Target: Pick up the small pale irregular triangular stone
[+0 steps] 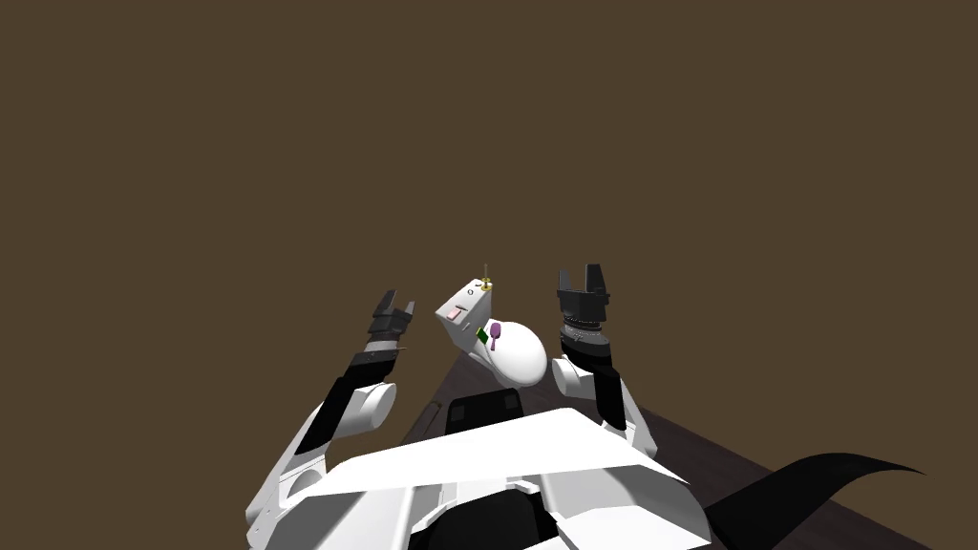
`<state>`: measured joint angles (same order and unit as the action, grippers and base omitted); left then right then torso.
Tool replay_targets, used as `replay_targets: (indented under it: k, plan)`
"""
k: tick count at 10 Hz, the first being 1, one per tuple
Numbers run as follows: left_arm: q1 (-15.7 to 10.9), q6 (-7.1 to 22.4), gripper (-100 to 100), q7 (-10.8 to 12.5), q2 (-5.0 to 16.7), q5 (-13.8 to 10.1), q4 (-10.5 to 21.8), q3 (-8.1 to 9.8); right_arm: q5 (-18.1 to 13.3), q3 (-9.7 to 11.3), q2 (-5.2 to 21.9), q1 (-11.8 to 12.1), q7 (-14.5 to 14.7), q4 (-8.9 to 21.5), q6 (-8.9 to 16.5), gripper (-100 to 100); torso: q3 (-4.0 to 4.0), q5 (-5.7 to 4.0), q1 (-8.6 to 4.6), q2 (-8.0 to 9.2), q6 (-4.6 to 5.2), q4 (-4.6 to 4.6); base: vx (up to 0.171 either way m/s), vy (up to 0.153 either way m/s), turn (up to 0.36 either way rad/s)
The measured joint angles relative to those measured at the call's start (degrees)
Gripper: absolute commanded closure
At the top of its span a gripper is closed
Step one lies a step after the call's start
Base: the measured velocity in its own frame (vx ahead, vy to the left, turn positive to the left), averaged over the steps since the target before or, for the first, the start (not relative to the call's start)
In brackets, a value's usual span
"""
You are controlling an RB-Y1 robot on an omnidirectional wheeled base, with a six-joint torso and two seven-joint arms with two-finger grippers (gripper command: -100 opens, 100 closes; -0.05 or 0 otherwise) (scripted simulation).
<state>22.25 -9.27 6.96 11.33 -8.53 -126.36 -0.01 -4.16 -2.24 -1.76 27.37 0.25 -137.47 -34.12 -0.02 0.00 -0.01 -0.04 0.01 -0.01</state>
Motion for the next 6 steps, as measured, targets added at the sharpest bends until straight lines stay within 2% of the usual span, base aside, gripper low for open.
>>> replay_targets:
  k: [3, 6]
  plan:
    - [-0.9, 3.6, -100, 0.1, 1.5, -0.4, 0.2, -0.66, 0.0, 0.0, 0.0, 0.0, 0.0, 0.0, 0.0, 0, 0.00, 0.00, 0.00, 0.01, -0.02, 0.00, 0.008, -0.002, -0.065]
    - [-3.0, 8.0, -100, 0.0, 3.2, -0.7, 1.1, -1.51, 0.0, 0.0, 0.0, 0.0, 0.0, 0.0, 0.0, 0, 0.00, 0.00, 0.00, -0.01, -0.01, 0.00, 0.008, -0.001, -0.069]
